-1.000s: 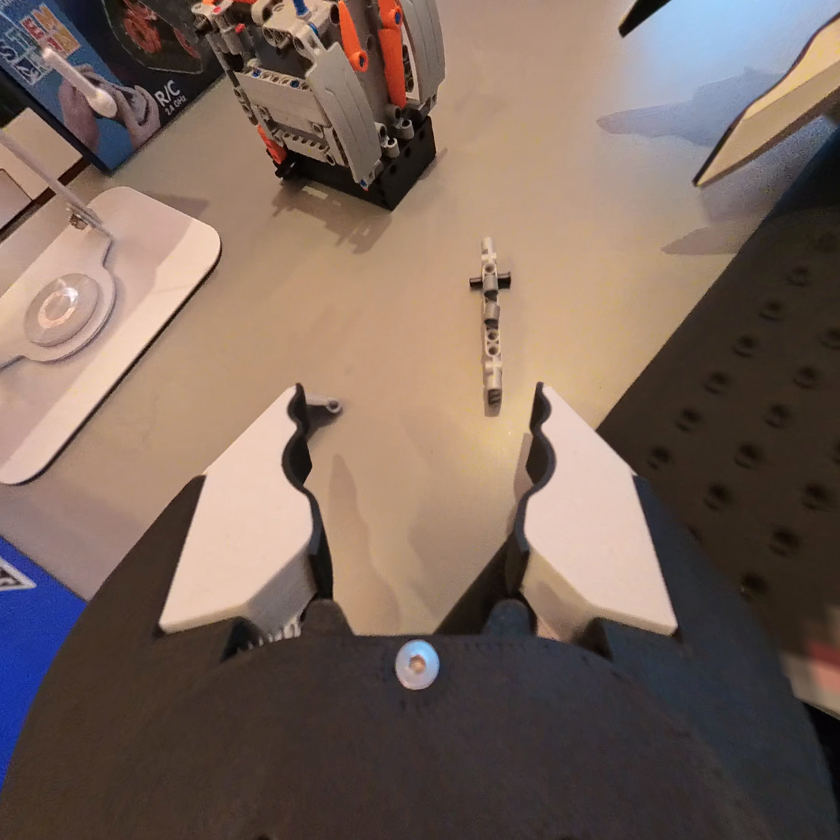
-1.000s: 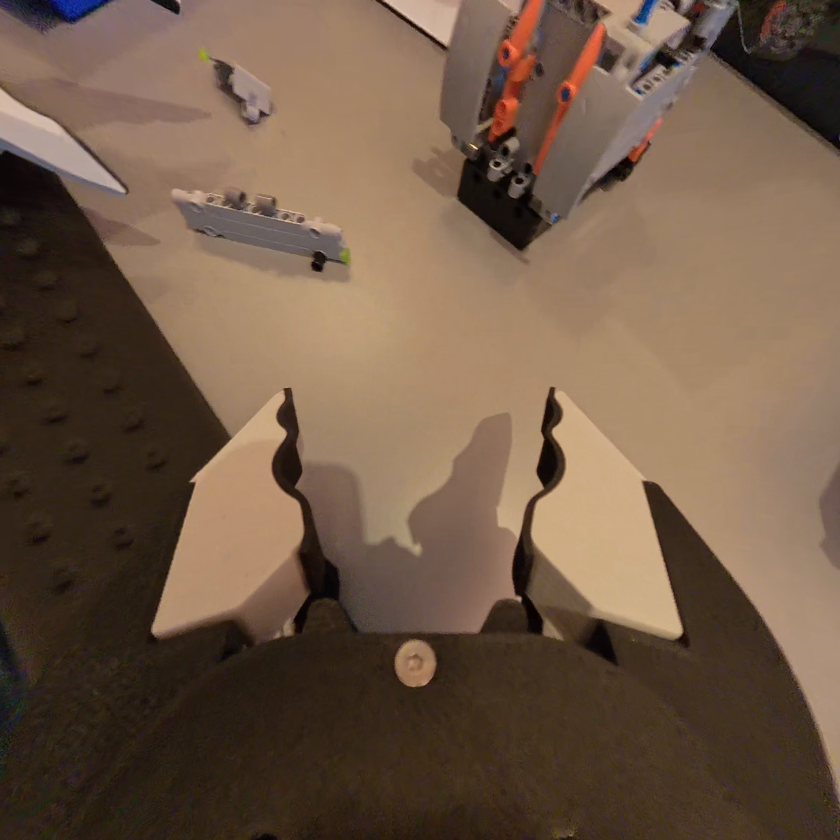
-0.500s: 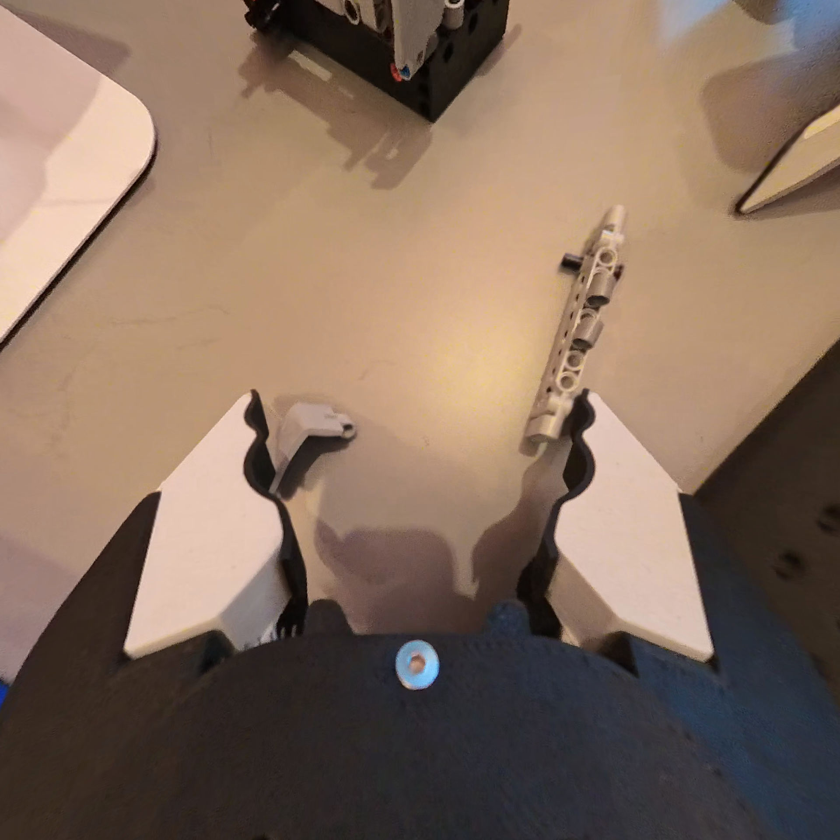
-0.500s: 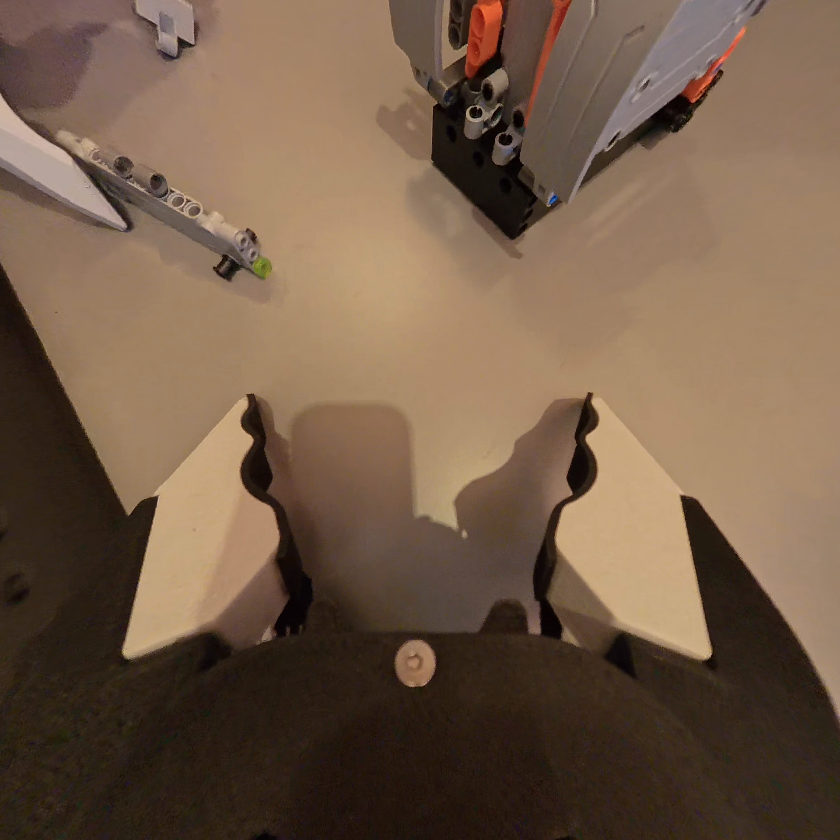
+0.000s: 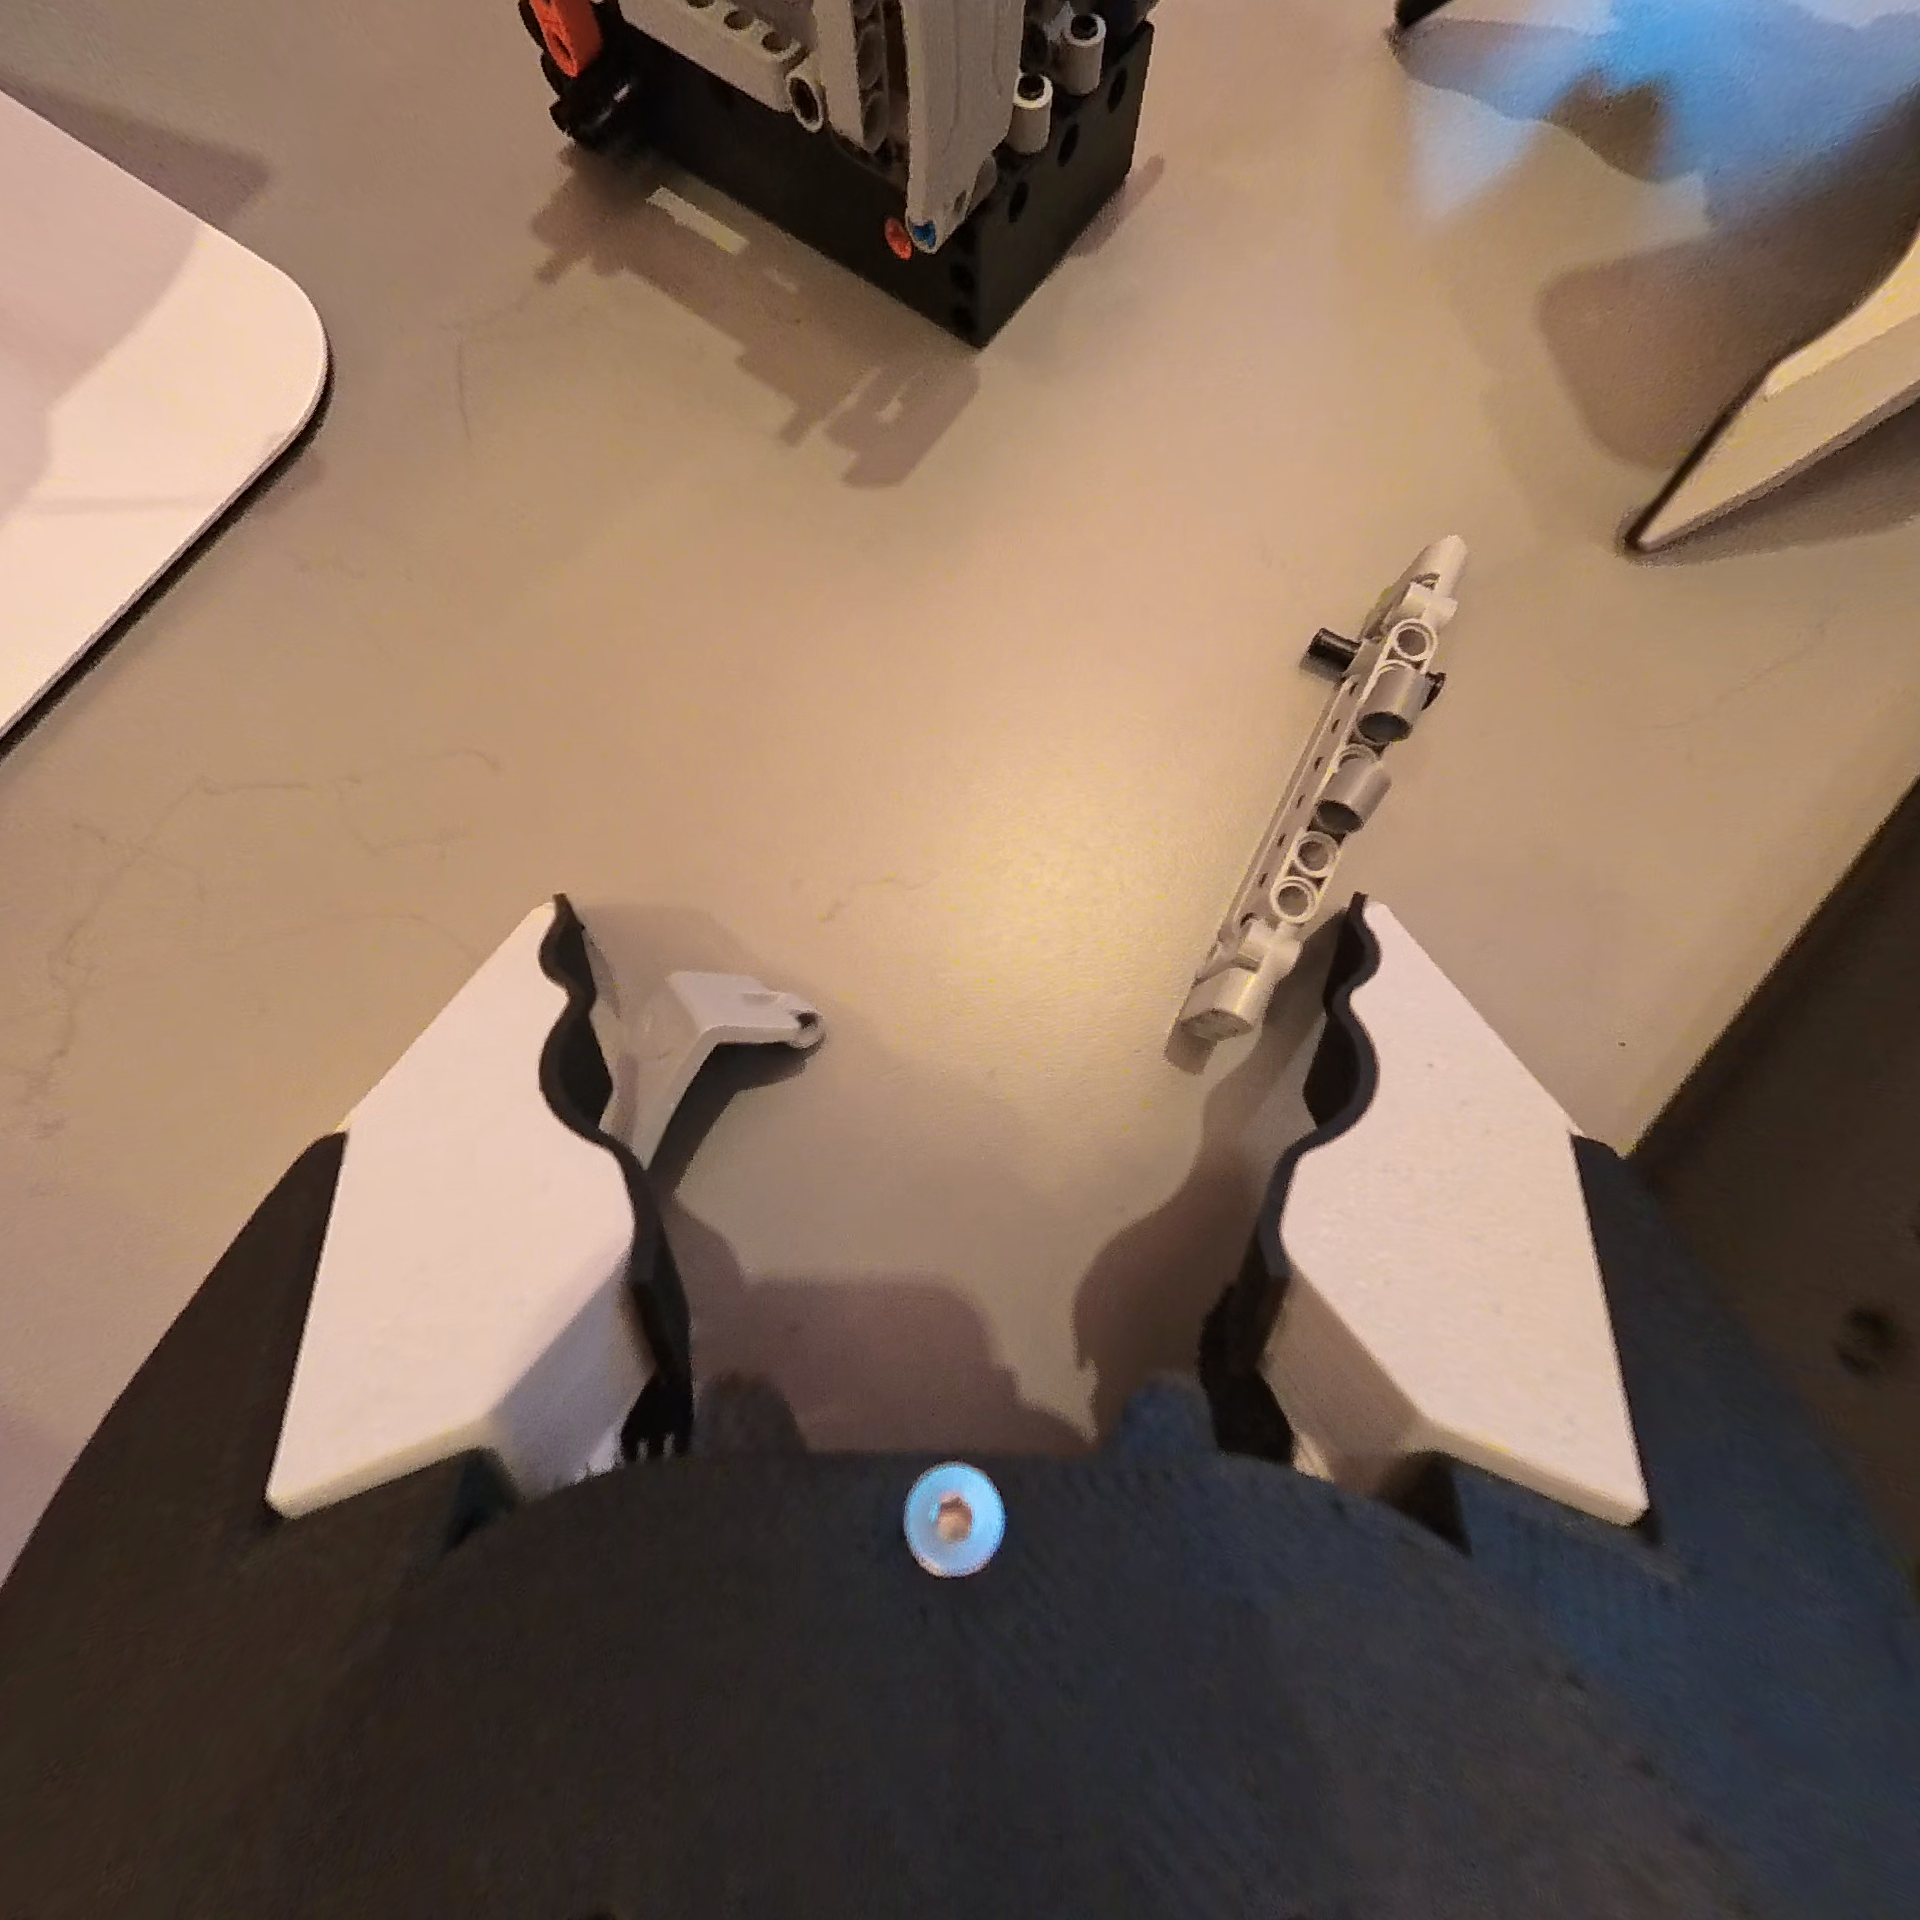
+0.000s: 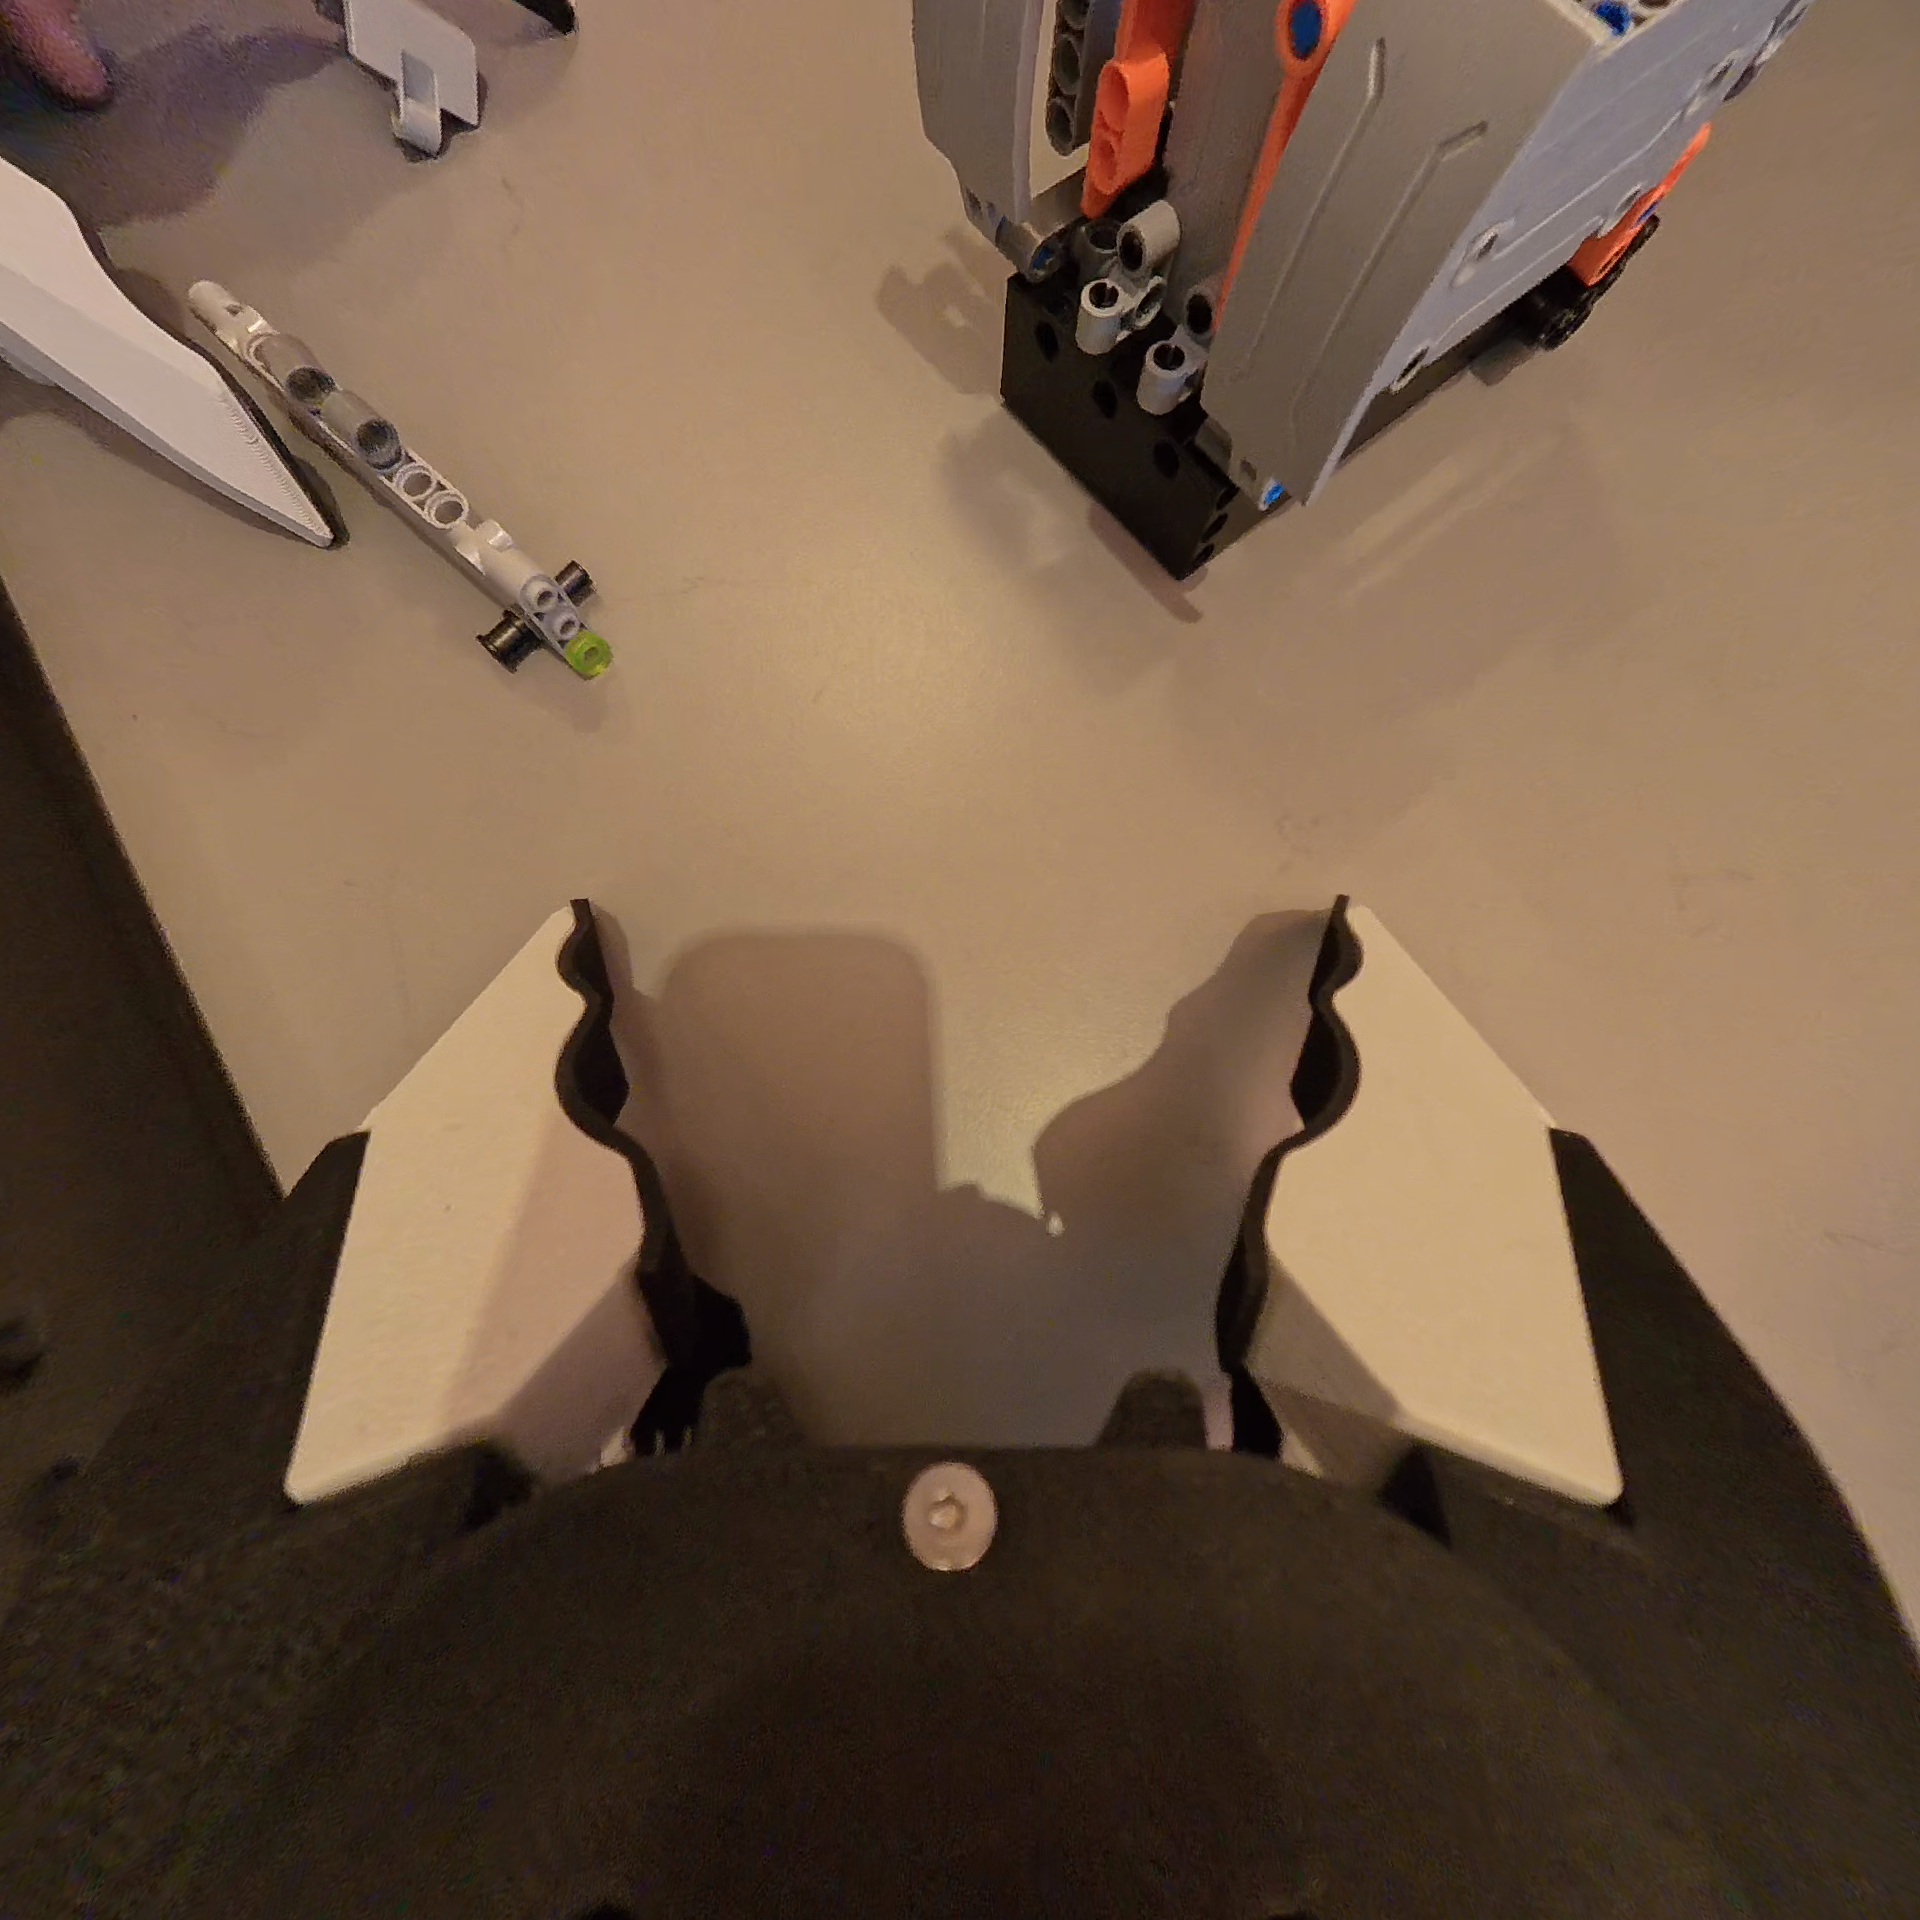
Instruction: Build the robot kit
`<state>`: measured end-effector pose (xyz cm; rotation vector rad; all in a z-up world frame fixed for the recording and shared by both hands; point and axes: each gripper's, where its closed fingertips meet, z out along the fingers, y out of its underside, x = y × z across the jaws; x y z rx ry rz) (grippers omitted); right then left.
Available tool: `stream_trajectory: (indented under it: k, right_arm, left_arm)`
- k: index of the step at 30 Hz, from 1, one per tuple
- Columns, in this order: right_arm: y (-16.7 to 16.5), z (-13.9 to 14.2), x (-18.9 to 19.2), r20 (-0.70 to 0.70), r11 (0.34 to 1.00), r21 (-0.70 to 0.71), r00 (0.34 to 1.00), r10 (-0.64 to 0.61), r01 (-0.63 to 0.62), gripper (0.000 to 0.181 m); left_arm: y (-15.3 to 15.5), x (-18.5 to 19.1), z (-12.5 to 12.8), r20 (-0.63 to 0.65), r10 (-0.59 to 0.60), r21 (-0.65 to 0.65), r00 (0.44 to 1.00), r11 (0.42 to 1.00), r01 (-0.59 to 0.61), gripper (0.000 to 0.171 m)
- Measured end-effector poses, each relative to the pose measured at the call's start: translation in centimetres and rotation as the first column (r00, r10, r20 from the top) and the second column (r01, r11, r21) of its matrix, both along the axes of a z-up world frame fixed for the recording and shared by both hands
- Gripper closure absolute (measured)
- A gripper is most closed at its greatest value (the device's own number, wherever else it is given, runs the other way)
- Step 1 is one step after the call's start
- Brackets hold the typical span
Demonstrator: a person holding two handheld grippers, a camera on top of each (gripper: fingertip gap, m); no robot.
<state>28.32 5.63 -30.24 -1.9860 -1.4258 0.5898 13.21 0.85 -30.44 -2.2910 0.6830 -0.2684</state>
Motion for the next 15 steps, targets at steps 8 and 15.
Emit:
stream_trajectory:
  k: [8,15]
  right_arm:
    - [0.29,0.08,-0.47,-0.006,0.999,-0.003,0.999,-0.045,0.045,0.057]
    - [-0.19,0.03,-0.68,-0.004,0.999,-0.009,0.999,-0.036,0.036,0.057]
  left_arm:
    - [0.14,-0.13,-0.02,0.004,0.016,0.015,1.000,1.000,-0.016,0.033]
    - [0.49,-0.81,0.44,-0.049,0.054,0.085,0.997,0.995,-0.050,0.020]
